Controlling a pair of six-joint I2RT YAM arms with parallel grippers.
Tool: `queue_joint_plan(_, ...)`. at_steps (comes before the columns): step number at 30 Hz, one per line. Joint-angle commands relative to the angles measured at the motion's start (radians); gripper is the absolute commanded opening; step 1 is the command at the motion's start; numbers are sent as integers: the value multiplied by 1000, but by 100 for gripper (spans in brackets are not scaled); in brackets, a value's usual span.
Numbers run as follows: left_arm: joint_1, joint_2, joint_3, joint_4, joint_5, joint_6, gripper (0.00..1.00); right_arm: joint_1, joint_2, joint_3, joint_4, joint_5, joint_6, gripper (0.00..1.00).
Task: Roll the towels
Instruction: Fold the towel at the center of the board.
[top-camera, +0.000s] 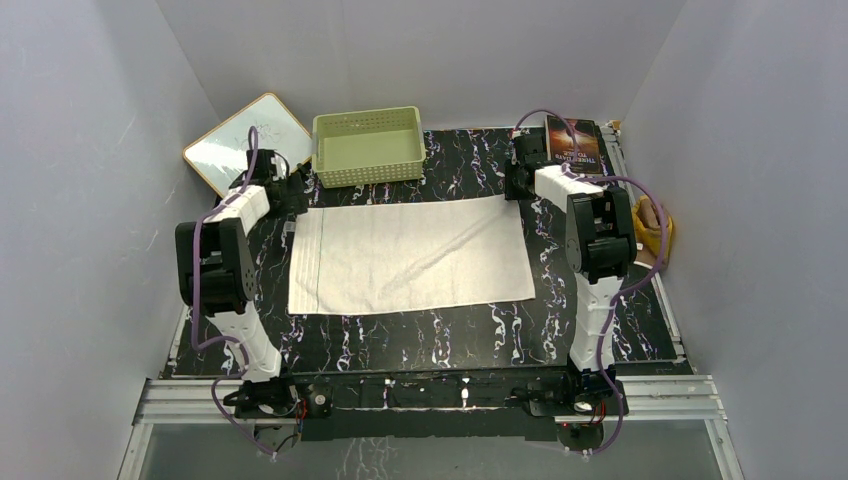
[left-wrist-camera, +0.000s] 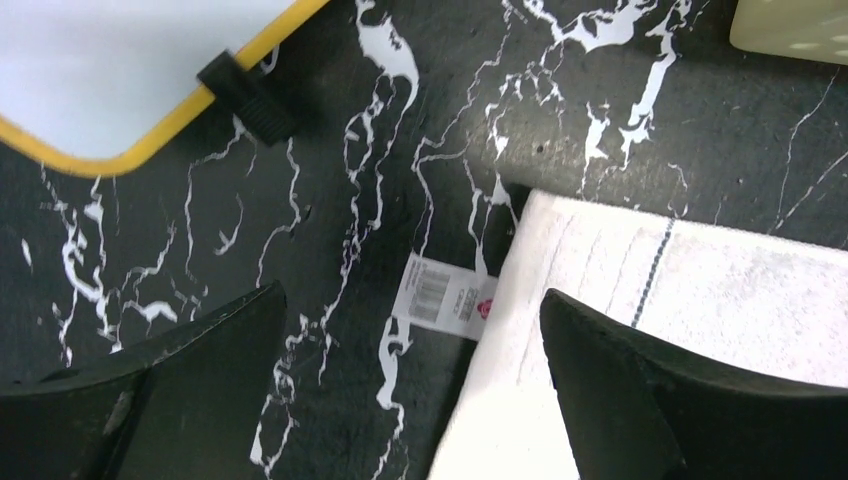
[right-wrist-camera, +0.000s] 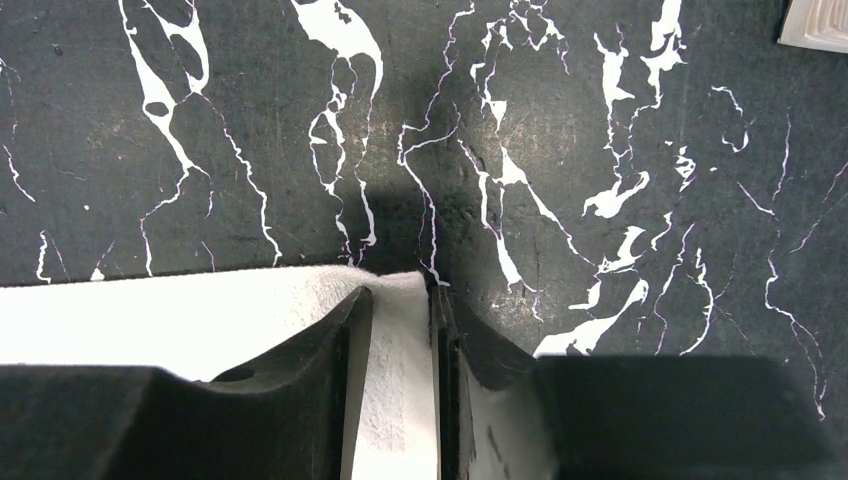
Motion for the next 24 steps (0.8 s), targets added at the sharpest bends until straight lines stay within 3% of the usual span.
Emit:
queue_joint_plan(1,-2,28,61,57,58,96,97,-3,27,35,1,22,-9,20)
queue_joint_plan(6,-3,79,105,115,143,125,96,-3,8,25,-1,28,-2,0)
queue_joint_plan(15,-3,176,176,93,303,171,85,-3,-15,21,-1,-9,12,0)
queue_joint_plan(18,-5,194,173,70,298,182,71,-3,-19,22,-1,-16,12,0)
queue_joint_plan(24,-4,215,163,48,349,186,33,-3,-22,26,-3,-26,18,0)
